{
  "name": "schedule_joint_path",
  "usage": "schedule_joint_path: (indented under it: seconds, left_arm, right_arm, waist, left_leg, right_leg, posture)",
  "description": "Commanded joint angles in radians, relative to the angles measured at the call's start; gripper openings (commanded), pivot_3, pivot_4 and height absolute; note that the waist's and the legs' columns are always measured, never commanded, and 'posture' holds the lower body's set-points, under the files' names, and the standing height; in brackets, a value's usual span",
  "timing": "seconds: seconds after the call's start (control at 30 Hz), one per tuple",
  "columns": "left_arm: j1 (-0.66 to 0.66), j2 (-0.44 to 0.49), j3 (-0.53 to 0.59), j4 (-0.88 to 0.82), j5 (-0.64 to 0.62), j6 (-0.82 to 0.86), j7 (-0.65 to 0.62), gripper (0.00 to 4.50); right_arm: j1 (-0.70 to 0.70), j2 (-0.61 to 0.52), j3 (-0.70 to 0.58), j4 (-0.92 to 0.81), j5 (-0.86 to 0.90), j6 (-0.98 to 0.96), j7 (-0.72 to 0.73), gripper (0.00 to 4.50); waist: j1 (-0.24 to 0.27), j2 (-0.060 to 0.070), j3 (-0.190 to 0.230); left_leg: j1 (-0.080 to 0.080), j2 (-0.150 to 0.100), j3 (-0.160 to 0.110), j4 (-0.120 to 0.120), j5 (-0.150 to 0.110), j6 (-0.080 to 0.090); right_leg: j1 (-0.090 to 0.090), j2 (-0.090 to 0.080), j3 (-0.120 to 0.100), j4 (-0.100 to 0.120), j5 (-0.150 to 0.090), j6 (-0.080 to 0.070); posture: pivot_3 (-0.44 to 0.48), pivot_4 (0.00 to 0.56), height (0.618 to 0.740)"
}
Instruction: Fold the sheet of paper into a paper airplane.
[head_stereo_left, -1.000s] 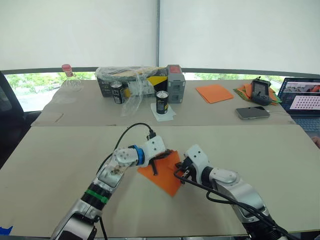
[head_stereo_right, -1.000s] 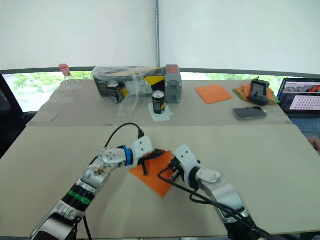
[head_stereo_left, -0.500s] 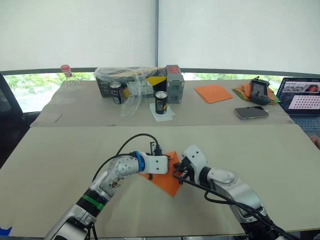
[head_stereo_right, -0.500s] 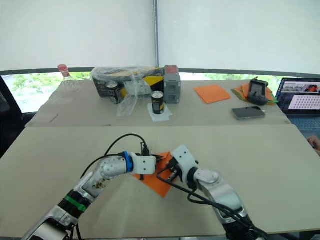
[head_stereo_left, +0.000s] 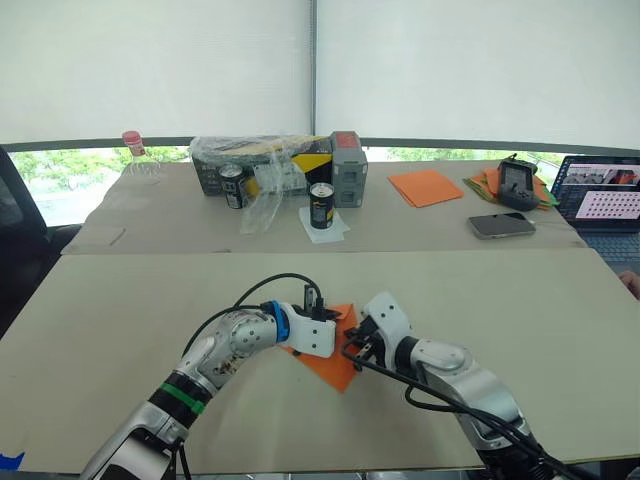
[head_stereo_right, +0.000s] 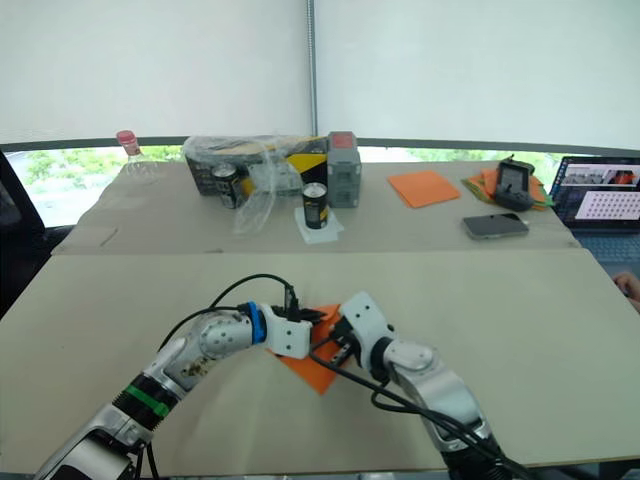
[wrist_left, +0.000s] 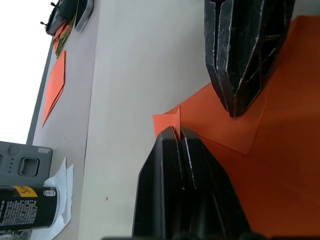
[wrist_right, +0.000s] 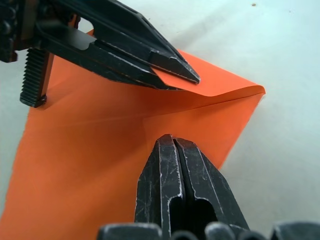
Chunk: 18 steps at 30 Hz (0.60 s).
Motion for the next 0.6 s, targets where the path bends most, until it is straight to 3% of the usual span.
schedule_joint_path:
  seconds: [0.03,0.23,0.4,0.6]
  left_arm:
    - [-0.002,0.028,0.022,0.026,0.012,0.036,-0.012,0.02]
    - [-0.008,0.039,0.020,0.022,-0.021,0.075,-0.080,0.02]
    - [-0.014,0.009,0.059,0.018,-0.143,0.210,-0.179,0.02]
    - [-0.053,0.046,0.033,0.065,-0.107,0.162,-0.206,0.02]
  right_arm:
    - [0.017,0.005,0.021,-0.015,0.011,0.019,-0.002,0.00]
    - [0.019,0.023,0.032,0.020,0.004,0.059,-0.028,0.00]
    - [0.021,0.027,0.037,0.026,0.005,0.099,-0.039,0.00]
    - [0.021,0.025,0.040,0.023,0.008,0.110,-0.043,0.00]
  waist:
    - [-0.002,0.000,0.000]
    - [-0.010,0.000,-0.001]
    - [-0.021,0.000,-0.003]
    - [-0.022,0.000,-0.003]
  left_leg:
    - [0.000,0.000,0.000,0.000,0.000,0.000]
    - [0.001,0.001,0.000,0.000,0.000,0.000]
    - [0.001,0.001,0.000,0.000,0.000,0.000]
    - [0.001,0.001,0.000,0.000,0.000,0.000]
  right_leg:
    - [0.000,0.000,0.000,0.000,0.000,0.000]
    - [0.000,0.001,0.000,0.001,0.000,0.000]
    - [0.000,0.001,0.000,0.001,0.000,0.000]
    - [0.000,0.001,0.000,0.001,0.000,0.000]
  posture:
    - [0.000,0.150,0.739]
    - [0.000,0.150,0.739]
    - [0.000,0.150,0.739]
    - [0.000,0.150,0.739]
